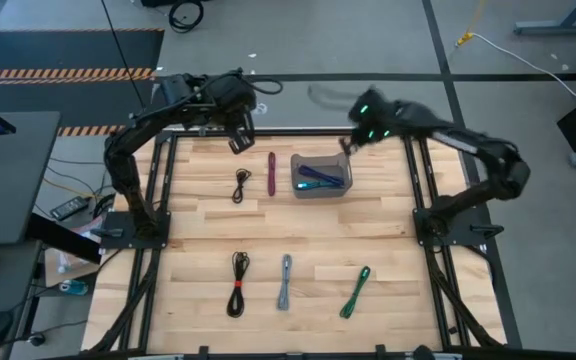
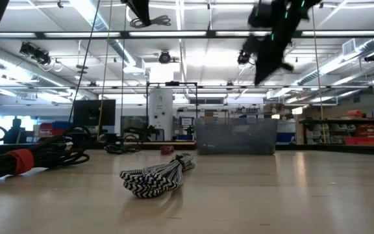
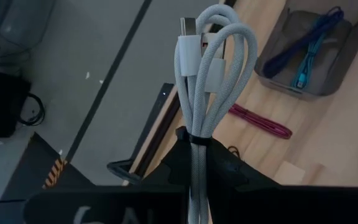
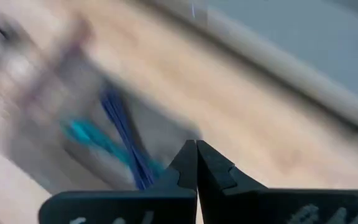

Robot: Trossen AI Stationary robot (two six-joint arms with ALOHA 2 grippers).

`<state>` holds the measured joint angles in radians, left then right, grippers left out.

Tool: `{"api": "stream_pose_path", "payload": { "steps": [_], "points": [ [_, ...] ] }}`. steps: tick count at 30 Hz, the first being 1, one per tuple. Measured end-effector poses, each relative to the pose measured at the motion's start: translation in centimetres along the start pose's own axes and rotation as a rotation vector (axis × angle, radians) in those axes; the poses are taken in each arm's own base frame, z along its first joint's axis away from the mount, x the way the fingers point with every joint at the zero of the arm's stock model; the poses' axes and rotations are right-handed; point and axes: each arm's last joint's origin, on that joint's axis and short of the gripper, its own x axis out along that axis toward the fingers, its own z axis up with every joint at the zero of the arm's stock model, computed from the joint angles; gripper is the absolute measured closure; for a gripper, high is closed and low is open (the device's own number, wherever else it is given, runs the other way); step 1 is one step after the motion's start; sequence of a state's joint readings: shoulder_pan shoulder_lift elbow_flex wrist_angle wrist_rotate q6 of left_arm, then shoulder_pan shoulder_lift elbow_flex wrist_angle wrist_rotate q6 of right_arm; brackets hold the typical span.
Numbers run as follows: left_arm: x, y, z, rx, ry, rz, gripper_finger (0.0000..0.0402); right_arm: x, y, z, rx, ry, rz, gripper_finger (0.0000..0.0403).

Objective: Pick and place USB-C Cables
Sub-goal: Put the white charger cable into the black bin

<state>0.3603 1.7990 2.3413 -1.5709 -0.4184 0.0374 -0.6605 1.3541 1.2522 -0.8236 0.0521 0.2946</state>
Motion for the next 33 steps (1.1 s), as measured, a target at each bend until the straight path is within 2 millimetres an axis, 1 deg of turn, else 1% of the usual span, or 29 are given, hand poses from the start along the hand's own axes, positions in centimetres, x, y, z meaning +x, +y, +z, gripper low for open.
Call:
{"api": "stream_pose_path", "payload": {
  "steps": [2,4,7,10,13,15,18,21,24,27,30,33],
  "points": [
    [0.9,-0.5,0.4,0.011,0.018,-0.011,0.0375,-4.1,0.2,1.6,-0.007,-0.144,0.031,0.0403],
    [1.9,-1.3,0.9,0.021,0.033,-0.025,0.0375,-8.7,0.3,2.6,-0.02,-0.293,0.078,0.0403],
    [4.1,-2.9,2.3,0.038,0.025,-0.067,0.0375,-15.2,0.6,2.9,-0.055,-0.496,0.189,0.0403],
    [7.0,-5.1,4.2,0.062,-0.029,-0.137,0.0375,-20.0,0.8,2.0,-0.099,-0.618,0.315,0.0403],
    [9.7,-7.4,5.8,0.072,-0.086,-0.204,0.0375,-23.1,0.8,0.8,-0.133,-0.693,0.393,0.0403],
    [11.3,-8.6,6.6,0.067,-0.115,-0.261,0.0375,-24.2,0.7,0.0,-0.146,-0.717,0.425,0.0403],
    [13.9,-10.1,7.1,0.061,-0.105,-0.337,0.0375,-25.0,0.7,-0.9,-0.155,-0.721,0.459,0.0403],
    [16.7,-11.6,7.0,0.086,-0.049,-0.361,0.0375,-25.2,0.9,-1.1,-0.169,-0.714,0.483,0.0403],
    [19.0,-13.0,6.7,0.104,0.001,-0.381,0.0375,-25.0,1.2,-1.1,-0.19,-0.704,0.495,0.0403],
    [20.7,-14.0,6.5,0.115,0.03,-0.432,0.0375,-24.7,1.6,-0.9,-0.204,-0.689,0.502,0.0403],
    [21.8,-15.0,6.4,0.14,0.028,-0.457,0.0375,-24.2,1.9,-0.7,-0.214,-0.673,0.506,0.0403],
    [22.6,-15.5,6.4,0.144,0.03,-0.483,0.0375,-23.8,2.3,-0.4,-0.224,-0.656,0.512,0.0403]
  ]
}}
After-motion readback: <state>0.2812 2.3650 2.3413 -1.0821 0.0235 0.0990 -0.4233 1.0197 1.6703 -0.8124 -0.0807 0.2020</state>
